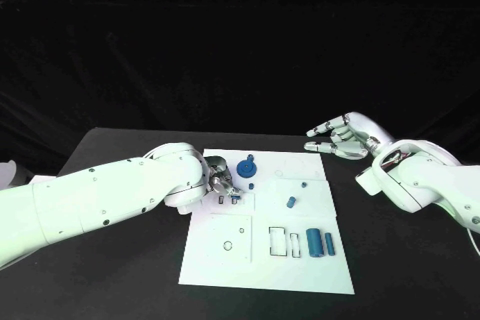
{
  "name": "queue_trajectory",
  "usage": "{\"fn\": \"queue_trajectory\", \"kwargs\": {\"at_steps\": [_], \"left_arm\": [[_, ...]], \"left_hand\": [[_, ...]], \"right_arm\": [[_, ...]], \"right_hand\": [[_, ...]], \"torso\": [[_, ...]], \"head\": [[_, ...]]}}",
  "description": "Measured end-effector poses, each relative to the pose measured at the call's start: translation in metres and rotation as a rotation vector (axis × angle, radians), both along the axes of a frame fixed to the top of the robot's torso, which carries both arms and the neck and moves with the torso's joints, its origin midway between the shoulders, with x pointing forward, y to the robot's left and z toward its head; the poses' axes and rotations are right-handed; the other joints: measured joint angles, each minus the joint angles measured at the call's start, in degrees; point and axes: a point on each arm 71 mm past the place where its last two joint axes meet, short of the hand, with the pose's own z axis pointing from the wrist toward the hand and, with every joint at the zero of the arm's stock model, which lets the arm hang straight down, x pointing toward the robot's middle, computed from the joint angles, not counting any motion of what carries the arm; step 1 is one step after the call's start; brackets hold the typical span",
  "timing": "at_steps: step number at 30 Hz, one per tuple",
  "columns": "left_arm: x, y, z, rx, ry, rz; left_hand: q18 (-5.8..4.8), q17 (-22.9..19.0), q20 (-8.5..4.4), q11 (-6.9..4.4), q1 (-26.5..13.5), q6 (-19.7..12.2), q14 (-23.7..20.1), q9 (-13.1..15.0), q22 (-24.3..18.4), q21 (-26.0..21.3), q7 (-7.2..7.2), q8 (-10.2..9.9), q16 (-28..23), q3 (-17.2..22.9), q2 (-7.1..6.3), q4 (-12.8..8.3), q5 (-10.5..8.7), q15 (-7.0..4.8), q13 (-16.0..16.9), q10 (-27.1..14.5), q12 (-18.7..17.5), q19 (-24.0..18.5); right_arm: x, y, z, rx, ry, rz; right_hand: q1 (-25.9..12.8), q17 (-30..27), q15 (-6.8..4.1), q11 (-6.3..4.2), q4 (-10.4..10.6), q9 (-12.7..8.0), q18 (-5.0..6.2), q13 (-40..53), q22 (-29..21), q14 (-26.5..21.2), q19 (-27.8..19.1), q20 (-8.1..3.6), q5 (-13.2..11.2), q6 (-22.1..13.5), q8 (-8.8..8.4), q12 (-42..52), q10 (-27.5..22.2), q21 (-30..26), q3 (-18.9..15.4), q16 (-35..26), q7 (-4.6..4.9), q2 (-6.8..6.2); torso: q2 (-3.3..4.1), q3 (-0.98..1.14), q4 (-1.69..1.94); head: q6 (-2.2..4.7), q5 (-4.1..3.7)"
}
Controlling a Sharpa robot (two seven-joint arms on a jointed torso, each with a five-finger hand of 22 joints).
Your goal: Assemble the parts on the task board
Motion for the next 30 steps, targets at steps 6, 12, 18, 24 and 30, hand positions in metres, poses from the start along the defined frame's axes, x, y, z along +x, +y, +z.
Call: {"fn": "queue_trajectory", "kwargs": {"at_steps": [6,12,18,24,30], "left_arm": [[-0.0008,-0.0009,-0.0002,0.023,-0.028,-0.013],[-0.0012,-0.001,-0.0007,0.046,-0.043,-0.026],[-0.0013,-0.0005,-0.0013,0.068,-0.045,-0.039],[-0.0014,-0.0006,-0.0026,0.083,-0.04,-0.05],[-0.0018,-0.0012,-0.0052,0.093,-0.032,-0.058]], "left_hand": [[0.0,0.0,0.0,0.0,-0.38,0.18,0.0,0.08,0.0,0.0,0.0,0.0,0.0,0.34,-0.37,-0.34,-0.02,0.0,-0.18,0.0,0.0,0.0],[0.0,0.0,0.0,0.0,-0.45,0.19,0.0,0.08,0.05,0.0,0.01,-0.01,0.0,0.49,-0.45,-0.5,-0.18,0.0,-0.45,0.0,-0.35,0.0],[0.0,-0.01,0.0,0.0,-0.53,0.2,0.0,0.14,0.04,0.0,0.02,-0.01,0.0,0.61,-0.52,-0.62,-0.21,0.0,-0.56,0.0,-0.35,0.0],[0.0,-0.01,0.0,0.0,-0.64,0.28,0.0,0.14,0.04,0.27,0.1,-0.02,0.0,0.48,-0.63,-0.84,-0.23,0.0,-0.56,0.0,-0.35,0.0],[0.0,-0.01,0.01,0.0,-0.96,0.29,0.0,0.13,0.04,0.27,0.1,-0.04,0.0,1.03,-0.95,-1.39,-0.39,0.0,-0.56,0.0,-0.35,0.0]], "right_arm": [[0.0,0.0,-0.0002,0.0,0.001,0.001],[0.0,0.0,-0.0004,-0.001,0.002,0.002],[0.0,0.0002,-0.0005,-0.001,0.003,0.003],[0.0,0.0005,-0.0006,-0.001,0.004,0.004],[0.0,0.0007,-0.0006,0.0,0.005,0.005]], "right_hand": [[0.0,-0.01,0.0,0.0,0.16,0.05,0.0,0.0,0.0,0.0,0.0,0.0,0.0,0.0,0.0,0.0,0.0,0.0,-0.16,0.0,0.0,0.0],[0.0,-0.01,0.0,0.0,0.16,0.05,0.0,0.0,-0.01,0.0,0.0,0.0,0.0,0.0,0.0,0.0,0.0,0.0,-0.16,0.0,0.0,0.0],[0.0,-0.01,0.0,0.0,0.16,0.04,0.0,0.0,-0.01,0.0,0.0,0.0,0.0,0.0,0.0,0.0,0.0,0.0,-0.16,0.0,0.0,0.0],[0.0,-0.01,0.0,0.0,0.16,0.04,0.0,0.0,-0.02,0.0,0.0,0.0,0.0,0.0,0.0,0.0,0.0,0.0,-0.16,0.0,0.0,0.0],[0.0,-0.02,0.0,0.0,0.16,0.04,0.0,0.0,-0.02,0.0,0.0,0.0,0.0,0.0,0.0,0.0,0.0,0.0,-0.15,0.0,0.0,0.0]], "torso": [[0.05,-0.04,-0.03],[0.07,-0.04,-0.04],[0.07,-0.04,-0.04],[0.1,-0.05,-0.07],[0.11,-0.04,-0.08]], "head": [[0.01,0.05],[-0.22,0.14],[-0.32,0.17],[-0.4,0.21],[-0.55,0.19]]}}
